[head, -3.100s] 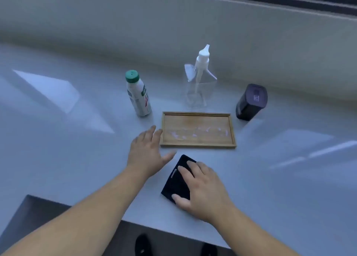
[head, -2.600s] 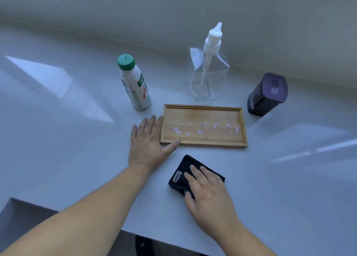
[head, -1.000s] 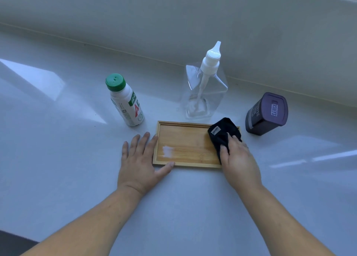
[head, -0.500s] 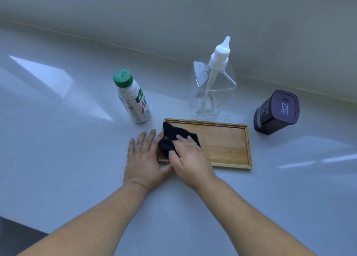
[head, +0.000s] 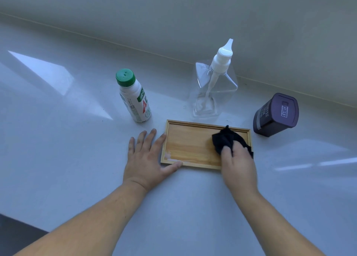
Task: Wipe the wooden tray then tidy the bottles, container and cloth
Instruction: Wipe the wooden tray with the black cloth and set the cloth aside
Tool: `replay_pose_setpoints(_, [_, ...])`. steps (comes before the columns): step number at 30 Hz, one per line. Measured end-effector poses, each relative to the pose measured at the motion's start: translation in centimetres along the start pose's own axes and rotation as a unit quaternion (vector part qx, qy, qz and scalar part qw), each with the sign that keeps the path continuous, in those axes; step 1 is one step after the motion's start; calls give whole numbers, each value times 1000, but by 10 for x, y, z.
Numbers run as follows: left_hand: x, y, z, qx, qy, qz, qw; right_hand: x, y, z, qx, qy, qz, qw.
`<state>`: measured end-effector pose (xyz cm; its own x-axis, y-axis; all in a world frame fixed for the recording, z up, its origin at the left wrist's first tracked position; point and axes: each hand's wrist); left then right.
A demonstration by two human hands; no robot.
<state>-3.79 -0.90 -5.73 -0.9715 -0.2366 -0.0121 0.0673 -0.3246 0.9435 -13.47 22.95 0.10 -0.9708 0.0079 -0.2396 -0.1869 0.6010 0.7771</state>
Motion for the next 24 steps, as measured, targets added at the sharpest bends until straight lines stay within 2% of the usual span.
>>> replay_pose_setpoints(3, [0, 0, 0, -11, 1, 3, 1000, -5, -37, -41, -8, 95, -62, 994])
replay_pose_setpoints(7, [1, -2, -3, -12, 2, -6, 1000, -14, -66, -77, -16, 216, -145, 965])
replay_pose_setpoints(14, [1, 0, -5, -21, 8, -27, 999, -18, -61, -68, -50, 268, -200, 941])
replay_pose_setpoints(19, [1, 0, -5, -29, 8, -14, 999, -10, -53, -72, -94, 256, -228, 935])
replay_pose_setpoints(24, [1, -1, -3, -37, 5, 22, 999, 5, -23, -49, -113, 227, -204, 945])
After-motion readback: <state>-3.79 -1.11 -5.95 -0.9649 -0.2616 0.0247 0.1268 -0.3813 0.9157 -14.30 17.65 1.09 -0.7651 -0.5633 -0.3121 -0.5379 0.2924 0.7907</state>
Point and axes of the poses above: each hand's wrist, its own x-axis towards the middle knuckle, its own y-axis out of the back of the hand, z = x × y, and after that the axes turned 7 degrees about -y, right-handed
